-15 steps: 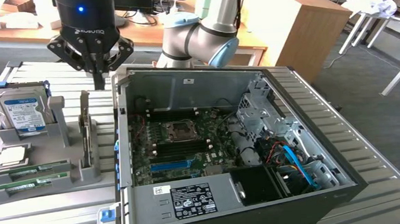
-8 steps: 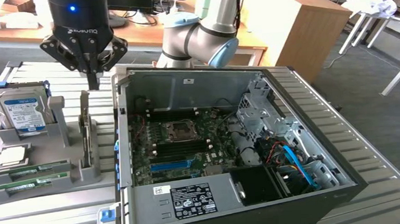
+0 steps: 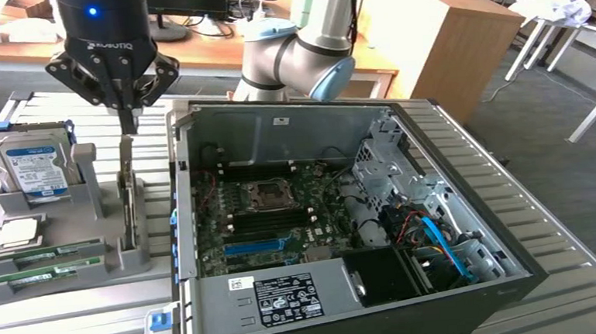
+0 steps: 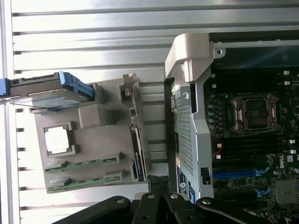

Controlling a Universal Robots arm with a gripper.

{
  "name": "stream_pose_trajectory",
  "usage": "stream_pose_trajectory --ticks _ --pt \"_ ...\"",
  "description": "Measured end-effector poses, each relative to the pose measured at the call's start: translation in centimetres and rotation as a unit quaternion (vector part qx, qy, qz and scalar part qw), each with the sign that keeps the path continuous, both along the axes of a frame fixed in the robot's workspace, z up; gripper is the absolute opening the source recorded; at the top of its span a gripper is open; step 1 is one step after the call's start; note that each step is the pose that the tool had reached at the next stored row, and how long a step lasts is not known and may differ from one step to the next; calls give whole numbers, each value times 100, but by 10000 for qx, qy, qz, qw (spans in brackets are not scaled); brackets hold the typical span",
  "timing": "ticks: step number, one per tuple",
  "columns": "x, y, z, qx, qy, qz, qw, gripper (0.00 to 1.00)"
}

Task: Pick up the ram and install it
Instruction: 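Reach for the ram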

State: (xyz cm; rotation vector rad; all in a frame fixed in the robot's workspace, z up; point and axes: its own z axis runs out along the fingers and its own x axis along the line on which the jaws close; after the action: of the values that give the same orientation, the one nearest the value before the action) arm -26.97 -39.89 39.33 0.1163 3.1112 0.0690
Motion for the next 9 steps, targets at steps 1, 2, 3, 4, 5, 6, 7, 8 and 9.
stream_pose_trajectory --ticks 1,2,3,4,5,6,7,8,9 --pt "-15 0 1 -1 0 0 10000 10" --pt "-32 0 0 0 0 0 10000 10" --pt "-47 0 0 0 0 0 10000 10" --pt "-62 0 0 0 0 0 10000 10" --pt "-76 0 0 0 0 0 10000 10" --pt "-92 0 0 0 0 0 10000 10" --pt "-111 0 0 0 0 0 10000 10" --pt "-130 0 0 0 0 -1 10000 10" --pt "-148 0 0 0 0 0 10000 10"
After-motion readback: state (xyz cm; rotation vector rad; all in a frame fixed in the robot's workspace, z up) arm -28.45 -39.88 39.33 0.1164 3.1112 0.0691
